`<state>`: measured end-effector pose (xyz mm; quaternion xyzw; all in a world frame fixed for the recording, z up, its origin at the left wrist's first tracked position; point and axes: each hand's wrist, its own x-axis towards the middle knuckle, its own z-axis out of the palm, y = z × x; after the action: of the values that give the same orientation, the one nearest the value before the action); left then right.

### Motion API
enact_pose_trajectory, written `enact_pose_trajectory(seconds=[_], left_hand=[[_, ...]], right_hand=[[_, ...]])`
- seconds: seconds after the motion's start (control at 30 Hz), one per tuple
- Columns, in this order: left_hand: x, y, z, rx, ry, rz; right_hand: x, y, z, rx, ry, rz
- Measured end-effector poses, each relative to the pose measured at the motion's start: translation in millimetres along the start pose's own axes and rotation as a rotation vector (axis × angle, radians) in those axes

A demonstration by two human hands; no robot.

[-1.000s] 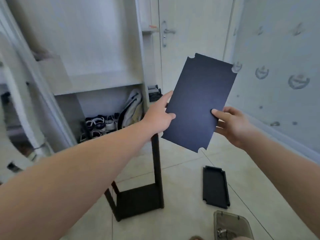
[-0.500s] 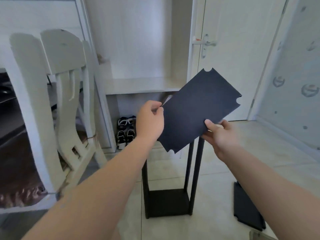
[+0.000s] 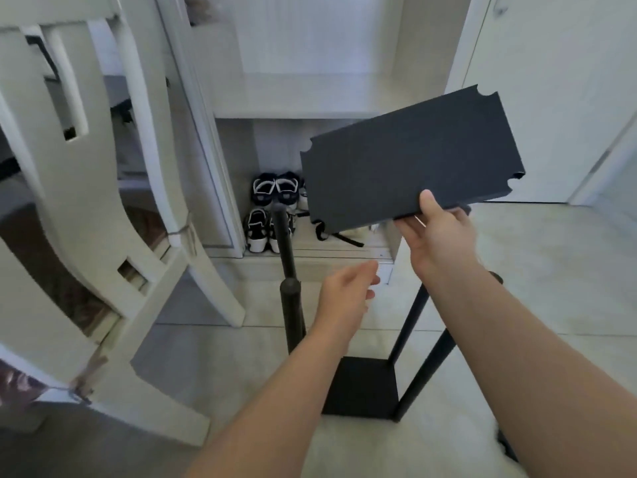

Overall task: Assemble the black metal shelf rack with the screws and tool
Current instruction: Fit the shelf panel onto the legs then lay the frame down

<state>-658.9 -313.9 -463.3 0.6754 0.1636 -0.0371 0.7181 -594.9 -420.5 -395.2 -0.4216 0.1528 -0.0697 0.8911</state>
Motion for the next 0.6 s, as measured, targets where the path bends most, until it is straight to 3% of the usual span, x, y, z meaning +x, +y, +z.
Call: enact_pose_trajectory(seconds=[0.1, 0.27, 0.37, 0.47, 0.6], left_hand=[[-17, 0, 2, -0.023, 0.031, -0.043], [-47, 14, 2, -0.152, 0.026, 0.039], [-76, 27, -6, -0.366, -0.073, -0.038], [-107, 24, -4, -0.378, -0.049, -0.062], [-123, 25, 2, -0.473, -0.026, 0.006]], right_hand=[[-16, -12, -5, 0.020, 0.025, 0.028], [-45, -6, -25, 0.054, -0.038, -0.013], [-76, -6, -35, 0.080, -0.071, -0.022], [-110, -14, -47, 0.061, -0.096, -0.015], [-133, -27, -53, 0.062, -0.144, -0.026]])
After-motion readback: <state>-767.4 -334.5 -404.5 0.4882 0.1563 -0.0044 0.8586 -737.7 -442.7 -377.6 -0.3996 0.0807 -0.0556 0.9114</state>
